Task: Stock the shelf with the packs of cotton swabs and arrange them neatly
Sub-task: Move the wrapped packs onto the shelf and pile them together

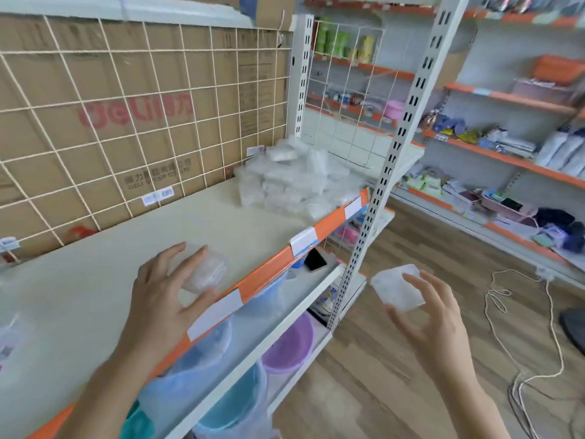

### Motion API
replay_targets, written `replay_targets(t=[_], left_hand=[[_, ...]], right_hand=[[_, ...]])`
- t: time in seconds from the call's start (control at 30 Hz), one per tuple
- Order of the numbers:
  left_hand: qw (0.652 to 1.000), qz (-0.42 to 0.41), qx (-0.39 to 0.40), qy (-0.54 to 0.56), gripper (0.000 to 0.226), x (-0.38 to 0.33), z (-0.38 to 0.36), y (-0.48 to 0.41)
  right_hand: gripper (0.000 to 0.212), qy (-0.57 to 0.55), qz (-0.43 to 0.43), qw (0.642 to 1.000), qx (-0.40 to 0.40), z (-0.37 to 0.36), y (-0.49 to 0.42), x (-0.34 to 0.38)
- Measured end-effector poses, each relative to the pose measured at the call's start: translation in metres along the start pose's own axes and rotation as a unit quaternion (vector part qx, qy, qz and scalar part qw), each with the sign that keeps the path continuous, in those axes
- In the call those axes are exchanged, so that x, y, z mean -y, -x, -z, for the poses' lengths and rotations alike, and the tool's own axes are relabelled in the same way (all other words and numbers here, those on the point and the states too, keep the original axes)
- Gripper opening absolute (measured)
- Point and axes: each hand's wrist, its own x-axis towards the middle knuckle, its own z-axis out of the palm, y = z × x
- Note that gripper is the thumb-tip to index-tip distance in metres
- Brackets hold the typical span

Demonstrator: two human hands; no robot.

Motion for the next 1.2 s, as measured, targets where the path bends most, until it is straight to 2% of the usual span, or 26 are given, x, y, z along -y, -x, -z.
replay_targets(t=[0.13, 0.5, 0.73, 0.8, 1.0, 1.1, 1.2], left_hand=[[1.000, -0.010, 0.008, 0.011, 0.064, 0.005, -0.018, -0.048], [1.000, -0.029, 0.008, 0.002, 0.067, 0.013, -0.095, -0.162], [1.000, -0.013, 0.008, 0.003, 0.067, -0.006, -0.162, -0.243], [1.000, -0.003, 0.002, 0.007, 0.066, -0.013, -0.176, -0.262], [0.999, -0.045, 0.026, -0.014, 0.054, -0.022, -0.218, -0.301], [0.998, -0.027, 0.035, 0.034, 0.052, -0.026, -0.229, -0.311], [0.997, -0.042, 0.035, 0.057, 0.043, -0.026, -0.236, -0.316]], right_hand=[[0.050, -0.013, -0.005, 1.000, -0.009, -0.024, -0.043, 0.009], [0.052, -0.052, 0.044, 0.997, 0.046, -0.103, -0.170, -0.012], [0.061, -0.069, 0.087, 0.987, 0.117, -0.147, -0.285, -0.044], [0.058, -0.070, 0.101, 0.984, 0.132, -0.160, -0.315, -0.052], [0.045, -0.079, 0.143, 0.968, 0.188, -0.190, -0.374, -0.069], [0.044, -0.076, 0.156, 0.957, 0.232, -0.197, -0.389, -0.073], [0.044, -0.074, 0.175, 0.956, 0.223, -0.200, -0.393, -0.076]])
